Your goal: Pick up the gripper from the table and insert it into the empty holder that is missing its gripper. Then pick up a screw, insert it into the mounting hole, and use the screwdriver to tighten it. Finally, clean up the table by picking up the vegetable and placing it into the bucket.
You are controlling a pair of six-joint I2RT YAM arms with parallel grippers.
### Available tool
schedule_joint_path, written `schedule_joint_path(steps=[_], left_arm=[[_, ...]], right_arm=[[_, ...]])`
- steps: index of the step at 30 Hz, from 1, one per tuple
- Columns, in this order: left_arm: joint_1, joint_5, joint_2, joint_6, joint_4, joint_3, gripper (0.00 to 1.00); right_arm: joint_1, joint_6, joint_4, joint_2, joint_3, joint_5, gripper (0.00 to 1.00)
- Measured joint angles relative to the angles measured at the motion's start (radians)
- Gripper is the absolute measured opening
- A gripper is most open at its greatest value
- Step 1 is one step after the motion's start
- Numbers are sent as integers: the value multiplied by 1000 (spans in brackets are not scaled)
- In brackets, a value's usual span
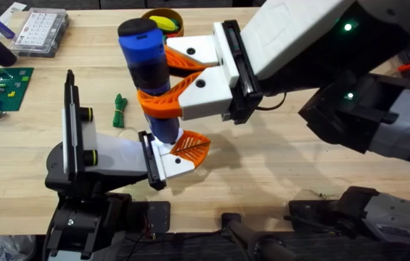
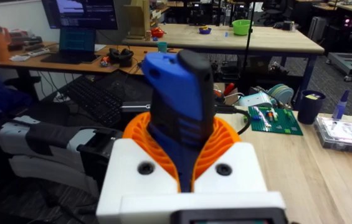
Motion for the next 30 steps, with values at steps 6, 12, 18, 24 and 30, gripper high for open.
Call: schedule_joint_path(steps=[6,12,18,24,30], left_arm=[[0,1,0,0,-23,0,10],[0,1,0,0,-23,0,10],[0,1,0,0,-23,0,10],[0,1,0,0,-23,0,10],[0,1,0,0,-23,0,10]], right_arm=[[0,1,-19,2,0,4,61],[0,1,-17,2,0,4,61],[-1,18,28,3,-3,4,60],[-1,67,19,9,13,-23,60],[-27,103,-50,13,113,-98,60]])
